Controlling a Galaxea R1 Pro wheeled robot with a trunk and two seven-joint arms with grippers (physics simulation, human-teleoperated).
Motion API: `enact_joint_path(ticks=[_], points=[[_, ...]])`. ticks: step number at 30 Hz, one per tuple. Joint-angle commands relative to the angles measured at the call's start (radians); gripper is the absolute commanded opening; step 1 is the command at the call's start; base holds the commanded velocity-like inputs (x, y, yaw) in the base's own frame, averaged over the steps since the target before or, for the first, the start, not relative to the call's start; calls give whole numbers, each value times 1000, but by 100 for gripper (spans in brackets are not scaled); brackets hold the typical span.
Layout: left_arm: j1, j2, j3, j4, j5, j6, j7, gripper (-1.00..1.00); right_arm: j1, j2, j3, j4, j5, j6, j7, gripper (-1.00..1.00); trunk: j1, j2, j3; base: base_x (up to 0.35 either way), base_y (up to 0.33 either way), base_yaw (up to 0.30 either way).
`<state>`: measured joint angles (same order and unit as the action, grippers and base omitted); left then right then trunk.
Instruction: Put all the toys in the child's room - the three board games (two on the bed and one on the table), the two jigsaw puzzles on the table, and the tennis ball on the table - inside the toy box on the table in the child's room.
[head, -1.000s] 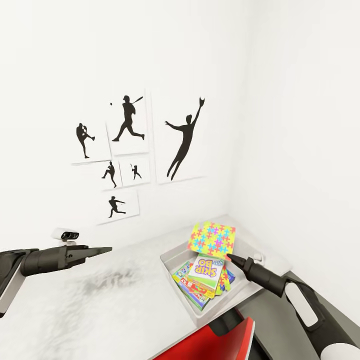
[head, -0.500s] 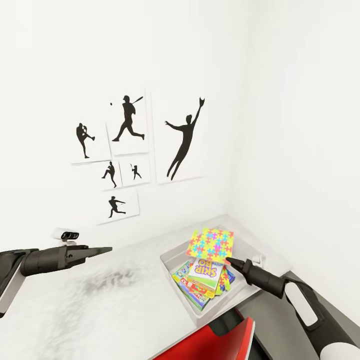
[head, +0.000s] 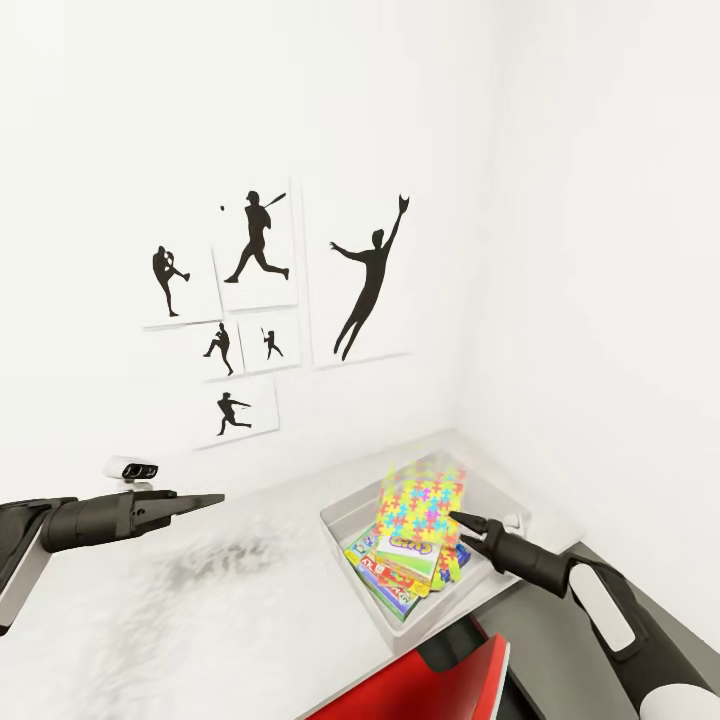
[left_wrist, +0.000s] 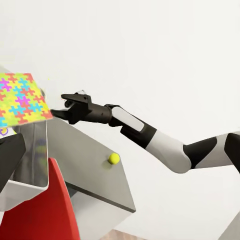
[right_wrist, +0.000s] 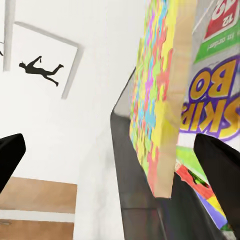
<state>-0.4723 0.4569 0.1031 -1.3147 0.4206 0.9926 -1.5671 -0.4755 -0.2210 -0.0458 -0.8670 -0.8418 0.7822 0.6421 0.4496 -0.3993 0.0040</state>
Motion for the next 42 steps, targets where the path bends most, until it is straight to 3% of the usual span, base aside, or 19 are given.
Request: enact_joint_path(ticks=[1, 11, 22, 35, 42], points=[[0, 0, 0, 0, 0, 11, -4, 100, 0, 0, -2, 0, -2, 6, 1, 100, 0, -1, 0, 0, 0, 0], [0, 0, 0, 0, 0, 11, -4, 100, -2, -1, -3, 0, -2, 6, 1, 100, 0, -1, 0, 0, 0, 0], [0, 0, 0, 2, 0, 11, -4, 100, 1, 1, -49, -1, -2, 6, 12, 100, 0, -1, 0, -11, 1, 0], [0, 0, 1, 2, 0, 11, -4, 100, 3, -3, -51, -1, -3, 2, 53, 100, 0, -1, 8, -207, 27, -77], [0, 0, 1, 2, 0, 11, -4, 100, 4, -3, -90, -1, -3, 2, 83, 100, 0, -1, 17, -192, -204, -196]])
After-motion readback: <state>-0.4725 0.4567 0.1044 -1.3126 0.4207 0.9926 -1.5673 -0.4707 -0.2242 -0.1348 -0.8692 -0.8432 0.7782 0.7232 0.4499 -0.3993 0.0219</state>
